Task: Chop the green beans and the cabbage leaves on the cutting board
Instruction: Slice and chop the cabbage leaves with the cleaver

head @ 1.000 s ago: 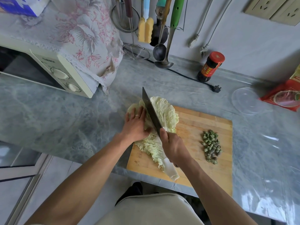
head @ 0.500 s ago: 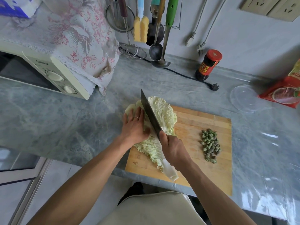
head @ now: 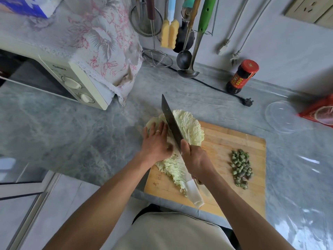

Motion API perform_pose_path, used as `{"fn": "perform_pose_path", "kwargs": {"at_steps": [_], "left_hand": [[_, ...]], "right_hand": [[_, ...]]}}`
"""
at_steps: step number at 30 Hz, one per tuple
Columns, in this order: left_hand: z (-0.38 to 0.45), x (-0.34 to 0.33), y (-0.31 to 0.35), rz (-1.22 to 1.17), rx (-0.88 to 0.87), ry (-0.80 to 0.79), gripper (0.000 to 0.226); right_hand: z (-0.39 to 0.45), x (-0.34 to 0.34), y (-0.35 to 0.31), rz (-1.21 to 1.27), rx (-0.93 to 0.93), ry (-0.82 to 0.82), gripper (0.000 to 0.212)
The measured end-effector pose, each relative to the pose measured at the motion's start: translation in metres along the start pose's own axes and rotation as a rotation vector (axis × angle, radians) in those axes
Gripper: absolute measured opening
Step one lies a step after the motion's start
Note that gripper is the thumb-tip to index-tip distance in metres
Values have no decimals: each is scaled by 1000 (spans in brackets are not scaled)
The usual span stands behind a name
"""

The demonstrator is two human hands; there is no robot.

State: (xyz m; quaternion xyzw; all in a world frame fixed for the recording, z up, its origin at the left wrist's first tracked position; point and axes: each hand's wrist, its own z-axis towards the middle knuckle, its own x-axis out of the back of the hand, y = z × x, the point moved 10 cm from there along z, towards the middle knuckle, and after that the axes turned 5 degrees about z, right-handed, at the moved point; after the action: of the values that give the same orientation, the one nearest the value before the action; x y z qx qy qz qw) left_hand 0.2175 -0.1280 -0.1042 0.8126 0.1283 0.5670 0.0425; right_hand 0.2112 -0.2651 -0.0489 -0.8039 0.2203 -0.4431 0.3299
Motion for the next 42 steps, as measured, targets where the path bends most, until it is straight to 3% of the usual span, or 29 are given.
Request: {"fn": "perform_pose_path", "kwargs": {"at_steps": [3, 8, 11, 14, 17, 20, 24, 27, 30, 32, 36, 42], "left_hand": [[5, 4, -1, -15, -17, -7, 88], [28, 65, -42, -312, 70, 338, 48], [62, 59, -59, -518, 185, 86, 47], [87, 48, -56, -665, 231, -152, 46], [95, 39, -52, -682, 200, -255, 20], [96, 28, -56, -632, 209, -251, 13], [81, 35, -67, -617, 304, -69, 25], [45, 60, -53, -487, 138, 236, 31], [4, 70, -23, -389, -108, 404, 22], [-15, 69, -16, -367, -143, 459, 18], [-40, 55, -4, -333, -158, 450, 21], [-94, -1, 71, -60, -443, 158, 51]], "right_hand": [[5, 3, -1, -3, -22, 16, 63], [-1, 2, 23, 185, -90, 68, 70], [-1, 2, 36, 350, -192, 58, 68], [-1, 2, 28, 328, -178, 43, 65], [1, 6, 15, 235, -121, 51, 64], [3, 4, 11, 153, -102, 53, 75], [0, 3, 11, 165, -102, 61, 69], [-2, 4, 8, 207, -112, 44, 64], [-8, 10, 5, 275, -99, 46, 60], [-13, 15, 5, 312, -72, 61, 59], [-28, 30, 13, 338, -75, 78, 55], [-56, 52, 37, 311, -82, 45, 63]]}}
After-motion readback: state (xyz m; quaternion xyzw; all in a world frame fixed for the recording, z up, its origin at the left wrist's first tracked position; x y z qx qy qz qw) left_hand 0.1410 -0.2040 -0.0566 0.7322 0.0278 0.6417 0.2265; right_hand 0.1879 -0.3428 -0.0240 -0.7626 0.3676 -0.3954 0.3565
